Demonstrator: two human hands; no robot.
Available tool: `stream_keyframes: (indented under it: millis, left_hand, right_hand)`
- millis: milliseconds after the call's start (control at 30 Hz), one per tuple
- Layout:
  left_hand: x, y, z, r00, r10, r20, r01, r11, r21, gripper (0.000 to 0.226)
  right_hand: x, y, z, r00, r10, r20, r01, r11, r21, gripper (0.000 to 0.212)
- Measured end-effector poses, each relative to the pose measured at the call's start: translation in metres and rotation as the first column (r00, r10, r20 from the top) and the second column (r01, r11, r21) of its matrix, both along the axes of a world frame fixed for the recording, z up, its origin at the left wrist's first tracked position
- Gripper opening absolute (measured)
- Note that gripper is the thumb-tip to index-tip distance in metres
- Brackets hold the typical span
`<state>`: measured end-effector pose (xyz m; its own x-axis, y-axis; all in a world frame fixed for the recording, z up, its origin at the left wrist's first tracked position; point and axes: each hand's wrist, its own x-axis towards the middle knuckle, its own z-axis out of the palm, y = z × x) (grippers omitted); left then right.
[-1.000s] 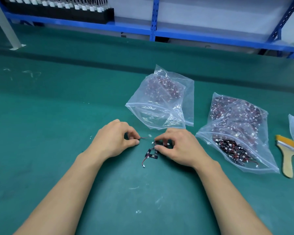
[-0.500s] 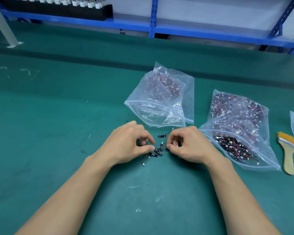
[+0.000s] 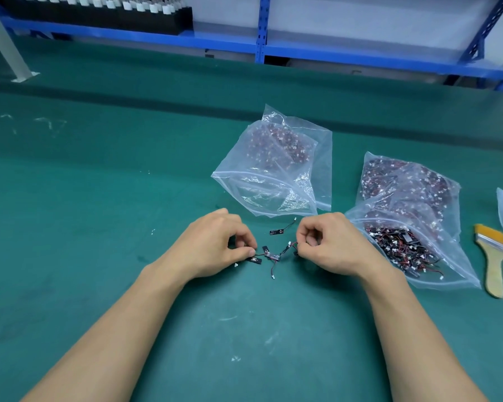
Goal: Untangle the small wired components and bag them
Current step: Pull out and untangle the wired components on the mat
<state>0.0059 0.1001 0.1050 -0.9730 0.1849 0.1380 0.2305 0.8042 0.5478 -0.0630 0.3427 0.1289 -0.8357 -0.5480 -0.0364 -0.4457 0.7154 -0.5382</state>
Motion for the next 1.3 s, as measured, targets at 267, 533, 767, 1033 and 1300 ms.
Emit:
stream_keyframes:
  millis: [267,533,767,1033,1300]
  left_hand:
    - [0.001,-0.005,0.005,0.996,0.032,-0.088,-0.026,0.997,0.066,0.013]
    - [0.000,0.000,0.004,0.997,0.073,0.015,-0.073,0.996,-0.044,0.037]
    - [-0.001,-0.001,0.001,0.998,0.042,0.042,-0.042,0.999,-0.013,0.029]
    - [-0.001,-0.002,0.001,0.999,-0.034,0.033,0.034,0.999,0.009,0.005]
    - [0.000,0.000,0.002,0.998,-0.060,-0.008,0.061,0.998,0.023,0.015]
  right_hand:
    - [0.001,0.000,0.001,0.998,-0.003,-0.068,0.002,1.000,-0.008,0.005]
    - [0.015,-0.026,-0.009,0.983,0.104,-0.150,-0.098,0.994,0.043,0.019]
    - [0.012,-0.021,-0.009,0.994,0.072,-0.083,-0.068,0.996,0.054,0.023]
    - [0.005,-0.015,-0.011,0.997,0.002,0.072,0.016,0.967,-0.253,0.019]
    - [0.005,-0.018,-0.015,0.994,-0.067,0.081,0.089,0.950,-0.298,0.021]
